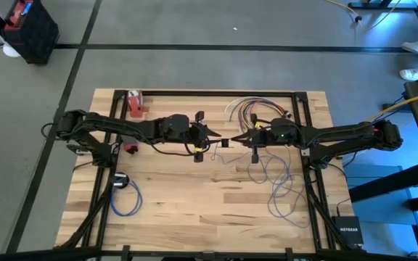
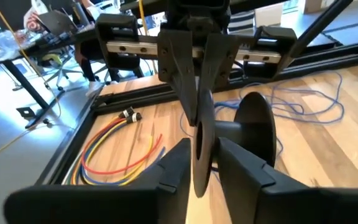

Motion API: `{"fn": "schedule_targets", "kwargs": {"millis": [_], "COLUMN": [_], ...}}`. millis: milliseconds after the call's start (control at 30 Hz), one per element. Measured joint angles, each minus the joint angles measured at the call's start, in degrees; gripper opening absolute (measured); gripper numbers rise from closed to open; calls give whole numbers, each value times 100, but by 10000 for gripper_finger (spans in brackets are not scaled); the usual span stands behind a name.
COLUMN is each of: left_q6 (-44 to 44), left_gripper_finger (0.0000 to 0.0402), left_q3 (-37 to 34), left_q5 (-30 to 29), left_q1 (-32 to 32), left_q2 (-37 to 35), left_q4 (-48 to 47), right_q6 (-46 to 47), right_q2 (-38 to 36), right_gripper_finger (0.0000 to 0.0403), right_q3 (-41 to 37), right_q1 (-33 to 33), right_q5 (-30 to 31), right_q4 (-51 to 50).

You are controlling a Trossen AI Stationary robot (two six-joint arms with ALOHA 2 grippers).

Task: Coil cords
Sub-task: Coil the blue cable wire on the black spool

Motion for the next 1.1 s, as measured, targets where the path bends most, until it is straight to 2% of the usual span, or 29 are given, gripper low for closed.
{"fn": "schedule_targets", "kwargs": {"millis": [233,467,600,700,800,867,967,1100], "left_q6": [238,421,408,359,220,118,93,-104], "left_gripper_finger": [9,3,4,2,3,4,2,4], "left_q3": [0,0,0,0,0,0,0,0], "left_q5": [168,240,182,-81,-384,-467,-593,-847], "left_q1": [1,0,2,-7,-20,-20,-14,-13], "left_q2": [0,-9,-31,-141,-282,-323,-326,-326], "left_q4": [-72,-111,-83,-155,-185,-96,165,341], "right_q6": [15,35,90,236,533,897,1327,1423], "right_q2": [0,4,-66,-172,-274,-337,-374,-254], "right_gripper_finger": [3,8,48,89,122,135,143,144], "right_q3": [0,16,471,955,1502,1724,1623,1063], "right_q1": [-2,-2,2,0,-2,-2,140,597], "right_q5": [-45,-140,205,460,447,361,253,449], "right_q4": [206,197,-747,-1871,-3305,-3922,-4029,-3246]}}
